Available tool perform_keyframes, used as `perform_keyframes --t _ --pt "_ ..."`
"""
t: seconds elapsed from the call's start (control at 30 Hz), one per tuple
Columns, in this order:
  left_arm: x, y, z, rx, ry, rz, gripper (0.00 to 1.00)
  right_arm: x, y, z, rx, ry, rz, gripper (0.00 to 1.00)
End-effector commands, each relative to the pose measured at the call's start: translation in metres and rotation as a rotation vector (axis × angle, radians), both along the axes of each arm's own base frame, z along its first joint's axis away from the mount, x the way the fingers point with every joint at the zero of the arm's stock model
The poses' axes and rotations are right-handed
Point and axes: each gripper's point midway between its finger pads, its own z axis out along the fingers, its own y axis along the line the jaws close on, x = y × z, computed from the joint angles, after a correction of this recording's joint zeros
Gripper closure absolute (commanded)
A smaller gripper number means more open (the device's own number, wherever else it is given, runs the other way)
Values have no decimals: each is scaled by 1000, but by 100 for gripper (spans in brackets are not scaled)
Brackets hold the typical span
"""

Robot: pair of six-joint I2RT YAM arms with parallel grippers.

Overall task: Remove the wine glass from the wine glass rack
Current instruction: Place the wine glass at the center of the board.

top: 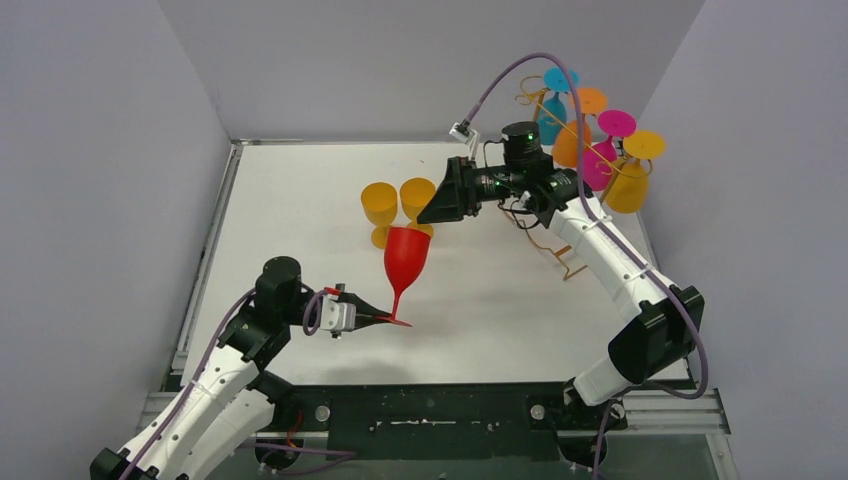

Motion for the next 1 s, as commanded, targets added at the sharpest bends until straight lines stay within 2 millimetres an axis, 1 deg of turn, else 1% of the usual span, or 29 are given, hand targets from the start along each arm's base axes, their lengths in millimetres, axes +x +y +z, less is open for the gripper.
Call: perform_keyframes --t 0.0,0.1,0.13,0.23,0.33,0.4,0.47,0.63,0.77,0.87,0.97 --pt "-10 -4 15 -55 -24 -86 100 -6 10 3 -11 -16 72 34" --pt "-8 -3 10 -41 -19 -71 100 -14 21 3 -2 -4 129 34" --pt "-7 -2 6 -33 -20 -62 100 -13 23 0 -16 5 119 35" --pt "-5 0 1 -24 -21 -51 100 -13 28 -9 -58 11 105 42" --pt "-4 1 -4 -22 -30 -50 100 -26 30 -7 -9 38 190 43" --pt "-5 1 -9 -24 -38 -53 100 -30 31 -4 17 64 221 43" --pt "-6 0 -8 -42 -36 -60 100 -30 32 -5 20 81 234 44" --pt "-7 0 -8 -55 -33 -69 100 -27 34 -19 -20 127 244 48" --pt "-6 -1 -12 -53 -22 -77 100 -29 36 -19 -14 136 286 55" --pt "-3 -1 -15 -46 -14 -78 100 -26 38 -21 -12 143 298 56" --pt "3 2 -20 -25 -17 -45 100 -25 38 -25 -27 165 310 59"
